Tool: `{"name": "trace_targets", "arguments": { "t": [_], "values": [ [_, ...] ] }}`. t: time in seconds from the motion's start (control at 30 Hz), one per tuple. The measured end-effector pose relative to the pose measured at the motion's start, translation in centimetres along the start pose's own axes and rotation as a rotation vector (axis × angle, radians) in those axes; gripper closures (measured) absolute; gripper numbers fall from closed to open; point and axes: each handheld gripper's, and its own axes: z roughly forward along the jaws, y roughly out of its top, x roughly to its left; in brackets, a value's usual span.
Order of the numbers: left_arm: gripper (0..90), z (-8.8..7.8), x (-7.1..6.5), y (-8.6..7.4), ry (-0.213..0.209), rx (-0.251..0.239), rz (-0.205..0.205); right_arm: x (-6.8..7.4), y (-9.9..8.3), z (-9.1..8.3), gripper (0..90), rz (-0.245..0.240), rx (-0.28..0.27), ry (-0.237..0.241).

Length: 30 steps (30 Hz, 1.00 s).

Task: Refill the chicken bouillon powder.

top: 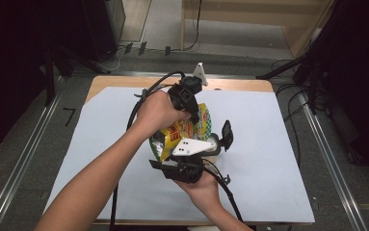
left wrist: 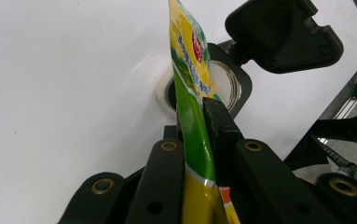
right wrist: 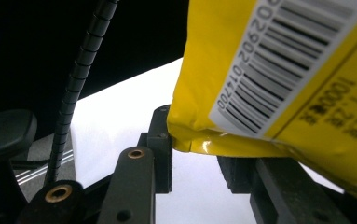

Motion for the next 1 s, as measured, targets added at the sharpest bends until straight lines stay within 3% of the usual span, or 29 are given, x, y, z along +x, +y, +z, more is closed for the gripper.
{"name": "trace_targets", "arguments": {
  "t": [0.63,1.0],
  "values": [
    [86.2,-0.15,0.65,-0.44,-0.015,-0.021,-0.002,-0.21,-0.07,0.32,70.1,-0.037,0.006,-0.005],
    [85.3,0.24,0.98,-0.69,-0.017,-0.024,-0.017,-0.35,-0.37,0.43,70.0,-0.025,0.014,0.010]
  ]
}}
